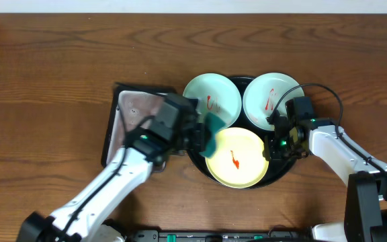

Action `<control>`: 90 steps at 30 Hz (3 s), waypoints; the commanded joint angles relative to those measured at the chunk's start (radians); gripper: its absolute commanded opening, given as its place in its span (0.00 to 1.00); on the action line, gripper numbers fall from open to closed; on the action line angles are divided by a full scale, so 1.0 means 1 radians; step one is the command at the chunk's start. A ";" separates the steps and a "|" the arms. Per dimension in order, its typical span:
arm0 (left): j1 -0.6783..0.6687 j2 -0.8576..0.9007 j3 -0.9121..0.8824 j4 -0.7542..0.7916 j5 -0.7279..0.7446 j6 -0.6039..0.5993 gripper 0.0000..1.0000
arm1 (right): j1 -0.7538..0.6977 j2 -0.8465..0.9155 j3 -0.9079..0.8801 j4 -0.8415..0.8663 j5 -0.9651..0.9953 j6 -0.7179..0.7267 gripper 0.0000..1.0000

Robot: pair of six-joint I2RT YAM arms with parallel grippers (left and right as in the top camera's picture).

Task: Clean dirty plates on tray and stack at the side

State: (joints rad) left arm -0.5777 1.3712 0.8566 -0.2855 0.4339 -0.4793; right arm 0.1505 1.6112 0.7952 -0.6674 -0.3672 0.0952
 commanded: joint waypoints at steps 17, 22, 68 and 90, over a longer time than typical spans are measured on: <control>-0.232 0.399 0.028 0.182 -0.228 -0.245 0.08 | 0.009 0.000 -0.002 0.001 -0.007 0.005 0.01; -0.176 0.337 0.029 0.106 -0.353 -0.178 0.08 | 0.009 0.000 -0.002 0.002 -0.007 0.005 0.01; -0.306 0.272 0.028 0.207 -0.273 -0.146 0.08 | 0.009 0.000 -0.002 -0.002 -0.007 0.005 0.01; -0.171 0.214 0.029 0.058 -0.367 -0.096 0.08 | 0.009 0.000 -0.002 -0.002 -0.007 0.005 0.01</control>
State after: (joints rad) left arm -0.7578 1.6695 0.8925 -0.2085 0.1097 -0.6224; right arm 0.1509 1.6119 0.7948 -0.6682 -0.3893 0.0990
